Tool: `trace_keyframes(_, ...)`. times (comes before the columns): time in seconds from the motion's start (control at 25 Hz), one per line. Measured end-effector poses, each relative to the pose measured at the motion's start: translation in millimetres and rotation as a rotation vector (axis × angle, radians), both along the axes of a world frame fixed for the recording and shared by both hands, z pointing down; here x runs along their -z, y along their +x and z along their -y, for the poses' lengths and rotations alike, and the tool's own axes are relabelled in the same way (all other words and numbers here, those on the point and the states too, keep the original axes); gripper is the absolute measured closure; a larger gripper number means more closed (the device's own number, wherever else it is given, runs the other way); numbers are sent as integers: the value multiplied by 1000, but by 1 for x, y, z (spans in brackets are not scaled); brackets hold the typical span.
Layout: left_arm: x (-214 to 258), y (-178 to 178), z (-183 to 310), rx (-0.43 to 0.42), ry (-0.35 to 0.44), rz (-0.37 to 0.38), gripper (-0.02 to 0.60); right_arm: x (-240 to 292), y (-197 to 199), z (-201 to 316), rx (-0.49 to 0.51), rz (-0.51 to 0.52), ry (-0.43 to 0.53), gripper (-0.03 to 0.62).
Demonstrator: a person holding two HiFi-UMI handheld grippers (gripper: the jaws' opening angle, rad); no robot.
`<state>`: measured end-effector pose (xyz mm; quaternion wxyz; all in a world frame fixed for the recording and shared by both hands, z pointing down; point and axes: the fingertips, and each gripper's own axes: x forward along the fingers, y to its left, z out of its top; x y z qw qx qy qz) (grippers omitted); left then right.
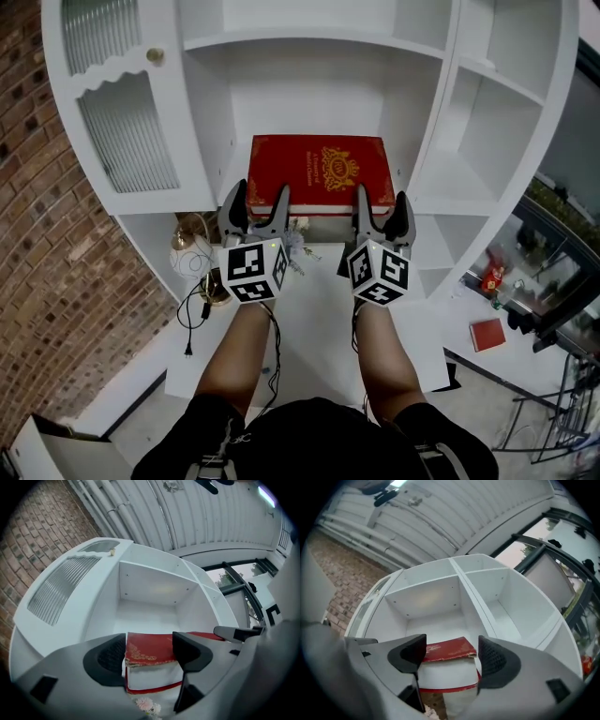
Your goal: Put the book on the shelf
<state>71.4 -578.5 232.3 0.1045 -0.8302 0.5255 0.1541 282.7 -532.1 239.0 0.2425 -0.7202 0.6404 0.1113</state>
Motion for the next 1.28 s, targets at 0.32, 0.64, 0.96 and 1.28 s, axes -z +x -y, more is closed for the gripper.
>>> trace_keyframes(0.32, 7, 4, 10, -8, -8, 30, 267, 7, -2, 15, 3, -45, -92, 260)
trace_keyframes(0.64, 12, 11, 35, 2, -59, 44, 272, 10, 6, 49, 43, -6, -232, 260)
trace_keyframes(0.96, 11, 13, 45, -12, -102, 60, 272, 9, 7, 57, 32, 21, -272, 261)
trace_keyframes(1.28, 26, 0, 8, 41, -57, 159, 272, 17, -2, 33, 4, -104, -261, 278)
